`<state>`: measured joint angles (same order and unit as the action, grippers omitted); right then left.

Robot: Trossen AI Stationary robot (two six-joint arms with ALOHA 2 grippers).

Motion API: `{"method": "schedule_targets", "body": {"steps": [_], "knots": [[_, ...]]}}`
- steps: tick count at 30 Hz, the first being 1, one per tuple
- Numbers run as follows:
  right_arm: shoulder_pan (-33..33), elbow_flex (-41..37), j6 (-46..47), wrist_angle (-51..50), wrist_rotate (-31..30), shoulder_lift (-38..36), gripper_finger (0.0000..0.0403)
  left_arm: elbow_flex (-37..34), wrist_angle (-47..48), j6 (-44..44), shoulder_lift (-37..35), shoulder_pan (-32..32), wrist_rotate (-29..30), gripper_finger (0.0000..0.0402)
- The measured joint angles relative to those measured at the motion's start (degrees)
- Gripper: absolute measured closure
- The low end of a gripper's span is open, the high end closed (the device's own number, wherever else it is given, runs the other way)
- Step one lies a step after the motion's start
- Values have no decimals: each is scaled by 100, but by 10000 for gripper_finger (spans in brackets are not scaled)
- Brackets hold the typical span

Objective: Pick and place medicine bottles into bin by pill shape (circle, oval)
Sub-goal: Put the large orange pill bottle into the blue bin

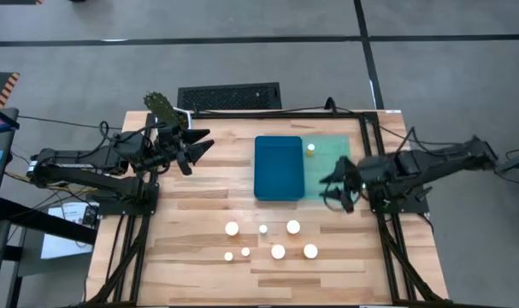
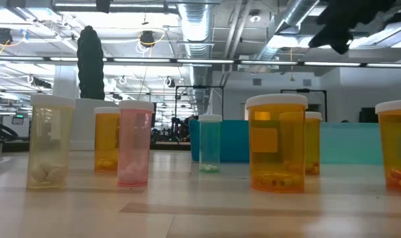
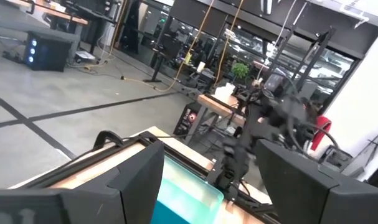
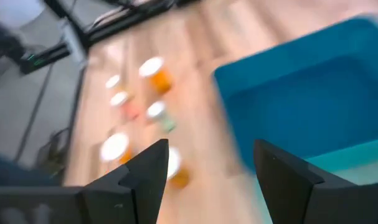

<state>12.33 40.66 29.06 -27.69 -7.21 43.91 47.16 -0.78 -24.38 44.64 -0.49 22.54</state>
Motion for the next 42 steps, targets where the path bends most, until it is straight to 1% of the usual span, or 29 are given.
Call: {"method": "schedule_targets", "body": {"steps": [5,8,12,15,18,23,28,30,38,42], "knots": [[1294,0,843,24,-508,526,163,0,0,2,0,0,26,154],[1935,0,1256,77,-920,926,163,0,2,3,0,0,26,154],[2537,0,1666,244,-1369,1517,163,0,2,137,0,0,31,154],[2791,0,1752,436,-1381,1913,159,0,2,199,-1,0,31,154],[2959,-2,1764,723,-1379,2286,143,0,2,275,0,0,35,154],[3054,-2,1624,1312,-1381,2813,106,0,2,280,0,0,35,154],[3044,-2,1414,1509,-1380,3207,79,0,4,278,0,0,34,154],[3028,-4,1366,1496,-1378,3350,77,0,4,275,-1,0,34,154],[3028,-4,1324,2211,-1272,3972,81,0,4,249,0,0,-56,154],[3028,-4,1426,2217,-1248,4185,80,0,7,223,0,0,-74,154]]}}
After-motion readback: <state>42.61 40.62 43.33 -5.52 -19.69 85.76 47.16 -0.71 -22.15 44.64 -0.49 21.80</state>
